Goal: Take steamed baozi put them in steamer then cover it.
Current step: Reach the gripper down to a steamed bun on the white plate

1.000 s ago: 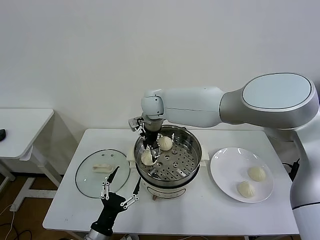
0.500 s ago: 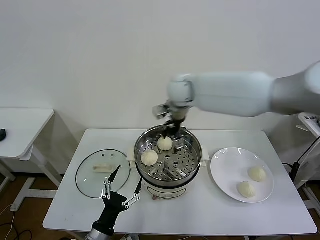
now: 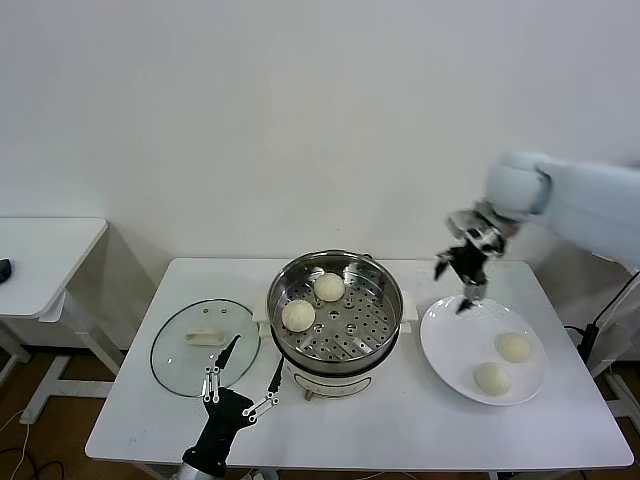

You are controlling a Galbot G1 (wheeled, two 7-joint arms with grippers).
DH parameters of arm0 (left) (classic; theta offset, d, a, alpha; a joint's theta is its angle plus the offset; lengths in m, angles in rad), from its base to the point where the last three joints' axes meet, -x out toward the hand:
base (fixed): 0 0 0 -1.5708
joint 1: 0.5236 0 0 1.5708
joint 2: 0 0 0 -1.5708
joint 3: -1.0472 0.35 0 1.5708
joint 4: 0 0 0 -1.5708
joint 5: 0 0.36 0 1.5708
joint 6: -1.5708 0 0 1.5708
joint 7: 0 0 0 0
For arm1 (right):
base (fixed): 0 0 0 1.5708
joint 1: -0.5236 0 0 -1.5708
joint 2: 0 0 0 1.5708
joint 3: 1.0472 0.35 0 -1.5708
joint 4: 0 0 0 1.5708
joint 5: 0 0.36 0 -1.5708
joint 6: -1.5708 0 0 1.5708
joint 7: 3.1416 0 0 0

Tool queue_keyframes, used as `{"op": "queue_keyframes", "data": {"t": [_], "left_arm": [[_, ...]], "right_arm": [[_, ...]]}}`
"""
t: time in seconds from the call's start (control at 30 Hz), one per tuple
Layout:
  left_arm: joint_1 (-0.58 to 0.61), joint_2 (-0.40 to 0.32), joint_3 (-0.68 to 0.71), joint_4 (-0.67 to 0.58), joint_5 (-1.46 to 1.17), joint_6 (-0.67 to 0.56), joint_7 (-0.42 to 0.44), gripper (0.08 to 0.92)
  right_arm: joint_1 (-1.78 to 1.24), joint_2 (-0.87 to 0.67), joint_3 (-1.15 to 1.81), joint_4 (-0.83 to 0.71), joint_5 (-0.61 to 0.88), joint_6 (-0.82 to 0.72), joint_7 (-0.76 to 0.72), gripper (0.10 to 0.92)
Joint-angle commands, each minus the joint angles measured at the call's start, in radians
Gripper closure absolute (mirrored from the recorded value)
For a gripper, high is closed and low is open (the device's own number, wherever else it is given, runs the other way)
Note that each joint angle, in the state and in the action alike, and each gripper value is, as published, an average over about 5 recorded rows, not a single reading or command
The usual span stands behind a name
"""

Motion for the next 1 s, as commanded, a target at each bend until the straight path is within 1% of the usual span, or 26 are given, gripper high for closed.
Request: {"op": "queue_keyframes", "data": {"t": [0.03,0.17,0.3,0.63,0.87,0.93,1.0], "left_arm": [[0.013,-0.006,-0.003,-0.001,0.007,0.003,-0.001,0.177],[0.021,-0.009,-0.003,-0.005,0.007,-0.001,0.001,0.177],[0.031,-0.011,-0.004,-0.01,0.005,-0.005,0.002,0.177],[0.041,-0.014,0.001,-0.007,0.006,-0.001,-0.001,0.177],[0.039,-0.018,0.006,-0.005,0.007,0.0,-0.002,0.177],[0.038,-0.017,0.005,-0.003,0.007,0.0,-0.002,0.177],[0.036,-0.016,0.005,-0.003,0.007,0.0,-0.003,0.177]], "right_arm": [[-0.451,-0.221,0.321,-0.029,-0.208,0.056,-0.014,0.203],[-0.594,-0.209,0.434,-0.067,-0.214,0.047,0.008,0.203],[-0.663,-0.183,0.493,-0.112,-0.209,0.039,0.03,0.203],[-0.665,-0.132,0.512,-0.175,-0.211,0.039,0.041,0.203],[-0.662,-0.123,0.51,-0.192,-0.219,0.039,0.035,0.204],[-0.66,-0.123,0.511,-0.192,-0.217,0.038,0.037,0.221],[-0.653,-0.124,0.51,-0.188,-0.216,0.037,0.038,0.255]]}}
